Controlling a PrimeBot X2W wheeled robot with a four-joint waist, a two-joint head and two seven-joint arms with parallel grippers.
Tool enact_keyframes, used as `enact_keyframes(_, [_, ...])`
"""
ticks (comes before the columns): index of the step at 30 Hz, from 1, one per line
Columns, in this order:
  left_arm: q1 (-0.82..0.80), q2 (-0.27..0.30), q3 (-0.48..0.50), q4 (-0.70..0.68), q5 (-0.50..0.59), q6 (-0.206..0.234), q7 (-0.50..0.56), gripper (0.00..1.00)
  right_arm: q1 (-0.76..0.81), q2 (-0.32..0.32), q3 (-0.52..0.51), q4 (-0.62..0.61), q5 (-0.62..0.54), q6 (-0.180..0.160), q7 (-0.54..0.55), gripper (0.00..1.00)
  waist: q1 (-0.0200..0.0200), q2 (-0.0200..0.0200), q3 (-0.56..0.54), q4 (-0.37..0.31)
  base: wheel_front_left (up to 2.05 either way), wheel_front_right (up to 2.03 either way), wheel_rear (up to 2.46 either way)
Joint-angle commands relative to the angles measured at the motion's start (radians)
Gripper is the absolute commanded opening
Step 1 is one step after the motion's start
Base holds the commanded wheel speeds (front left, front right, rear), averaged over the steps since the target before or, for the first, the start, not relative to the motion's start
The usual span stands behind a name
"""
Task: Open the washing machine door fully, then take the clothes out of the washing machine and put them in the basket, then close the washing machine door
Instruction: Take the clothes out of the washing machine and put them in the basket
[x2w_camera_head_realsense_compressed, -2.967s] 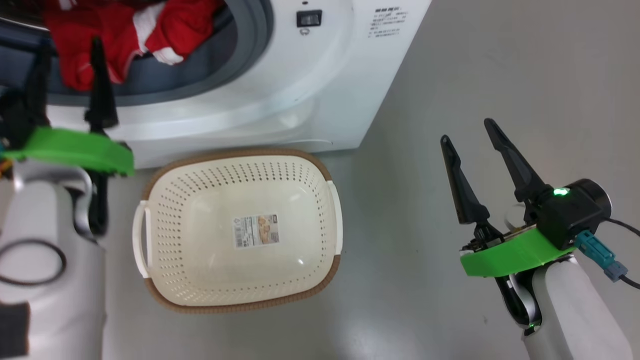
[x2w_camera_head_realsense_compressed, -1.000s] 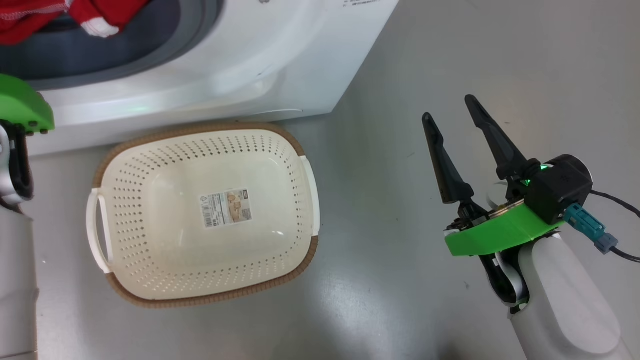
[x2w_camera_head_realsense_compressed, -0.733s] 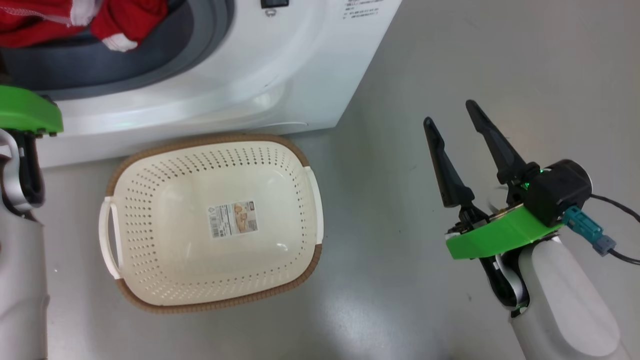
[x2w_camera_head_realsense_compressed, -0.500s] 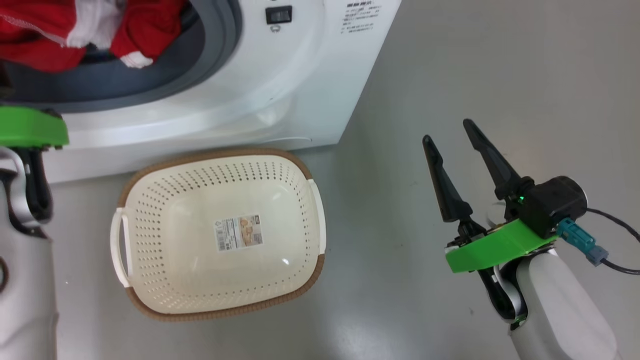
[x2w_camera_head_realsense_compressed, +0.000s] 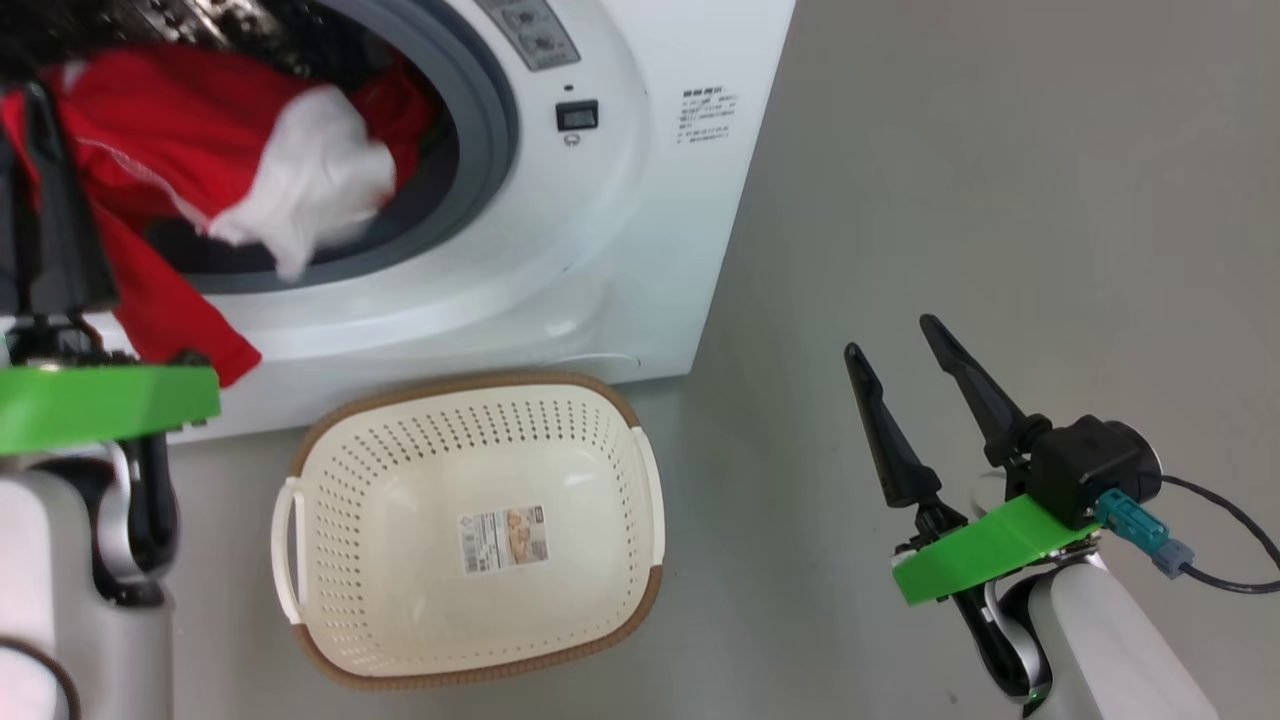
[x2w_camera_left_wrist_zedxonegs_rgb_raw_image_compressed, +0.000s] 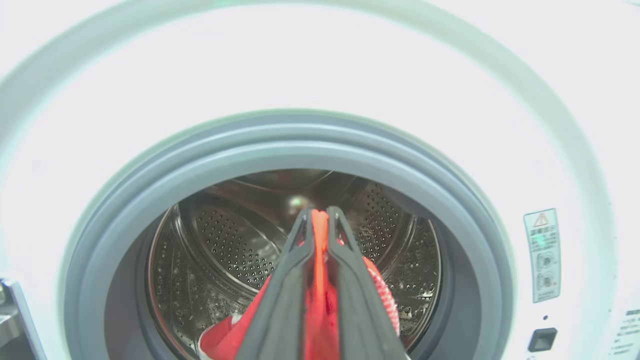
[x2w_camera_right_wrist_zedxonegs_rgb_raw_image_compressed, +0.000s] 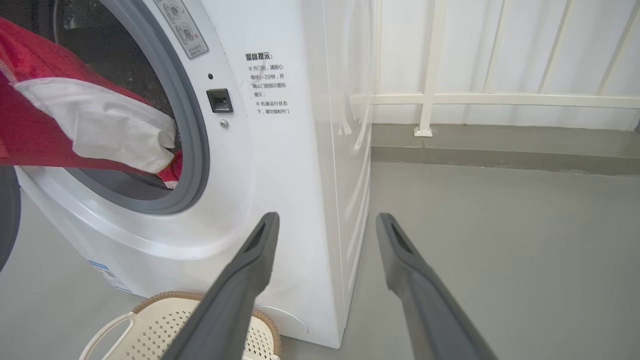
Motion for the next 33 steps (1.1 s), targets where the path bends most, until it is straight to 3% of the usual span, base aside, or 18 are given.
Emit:
enact_keyframes(1, [0.018, 0.032, 0.025, -0.046, -0.002, 0.005, 0.006, 0.00, 0.015, 0.006, 0.018, -0.020, 0.013, 0.003, -0.006, 1.00, 0.0000, 0.0000, -0.040, 0.007, 0.00, 0.00, 0.00])
enact_keyframes(18, [0.215, -0.015, -0.021, -0.389, -0.030, 0.035, 0.145, 0.00, 0.041, 0.006, 0.017, -0.014, 0.025, 0.003, -0.006, 1.00, 0.0000, 0.0000, -0.100, 0.010, 0.00, 0.00, 0.00])
enact_keyframes(26, [0.292, -0.048, -0.047, -0.243, -0.080, 0.024, 0.166, 0.00, 0.031, 0.006, 0.016, -0.018, 0.021, 0.003, -0.006, 1.00, 0.0000, 0.0000, -0.066, 0.014, 0.00, 0.00, 0.00])
enact_keyframes(33, [0.265, -0.070, -0.068, 0.058, -0.120, 0.003, 0.139, 0.00, 0.014, 0.006, 0.022, -0.010, 0.015, 0.003, -0.006, 1.00, 0.0000, 0.0000, -0.018, 0.008, 0.00, 0.00, 0.00])
